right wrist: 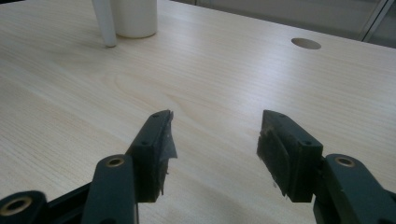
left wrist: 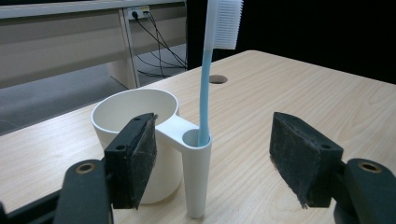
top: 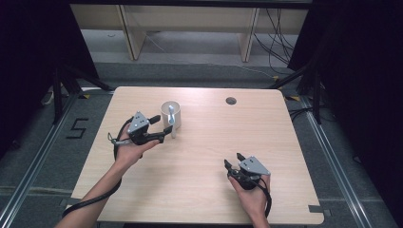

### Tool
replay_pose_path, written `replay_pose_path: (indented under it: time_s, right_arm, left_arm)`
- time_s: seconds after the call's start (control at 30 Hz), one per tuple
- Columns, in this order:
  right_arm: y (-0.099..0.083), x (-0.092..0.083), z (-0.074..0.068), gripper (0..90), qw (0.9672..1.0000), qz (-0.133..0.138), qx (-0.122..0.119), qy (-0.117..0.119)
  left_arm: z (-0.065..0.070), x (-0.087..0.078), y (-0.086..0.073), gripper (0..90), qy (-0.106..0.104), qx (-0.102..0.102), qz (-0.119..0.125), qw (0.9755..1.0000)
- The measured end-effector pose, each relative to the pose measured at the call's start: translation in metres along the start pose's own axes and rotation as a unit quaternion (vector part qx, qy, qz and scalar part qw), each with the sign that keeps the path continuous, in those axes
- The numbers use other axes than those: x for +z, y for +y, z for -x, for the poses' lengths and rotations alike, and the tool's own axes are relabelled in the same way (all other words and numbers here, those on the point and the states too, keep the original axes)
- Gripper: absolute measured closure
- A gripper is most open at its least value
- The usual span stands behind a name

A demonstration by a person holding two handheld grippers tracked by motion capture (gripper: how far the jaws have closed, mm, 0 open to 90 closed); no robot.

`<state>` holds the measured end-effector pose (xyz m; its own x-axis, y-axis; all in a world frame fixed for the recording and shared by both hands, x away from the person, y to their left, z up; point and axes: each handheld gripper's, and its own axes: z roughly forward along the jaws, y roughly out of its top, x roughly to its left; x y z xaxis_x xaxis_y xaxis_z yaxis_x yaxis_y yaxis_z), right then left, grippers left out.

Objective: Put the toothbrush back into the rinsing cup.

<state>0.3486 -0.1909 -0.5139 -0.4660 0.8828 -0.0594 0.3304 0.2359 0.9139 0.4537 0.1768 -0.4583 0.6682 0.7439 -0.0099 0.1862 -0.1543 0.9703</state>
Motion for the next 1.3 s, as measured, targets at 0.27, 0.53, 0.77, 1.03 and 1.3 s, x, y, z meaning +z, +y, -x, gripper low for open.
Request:
replay_pose_path:
  time_s: [0.27,0.53,0.77,1.03,1.3]
  right_arm:
    - [0.001,-0.001,0.001,44.9,1.0,0.004,-0.007,-0.005]
    - [0.001,-0.001,0.001,44.9,1.0,0.003,-0.004,-0.005]
    - [0.001,-0.003,-0.001,44.9,0.9999,-0.004,0.013,-0.002]
    - [0.002,-0.002,0.002,44.9,0.9999,0.005,-0.007,-0.006]
    - [0.002,-0.003,0.001,44.9,1.0,0.001,-0.002,-0.006]
  left_arm:
    - [0.0,-0.011,0.0,30.9,0.0,-0.001,0.004,1.0]
    - [-0.001,-0.023,-0.003,30.9,0.003,-0.011,0.003,0.9999]
    - [0.0,-0.034,-0.007,30.9,0.006,-0.015,0.002,0.9999]
    - [0.004,-0.047,-0.008,30.9,0.006,-0.014,0.006,0.9999]
    - [0.007,-0.057,-0.012,30.8,0.012,-0.019,0.006,0.9997]
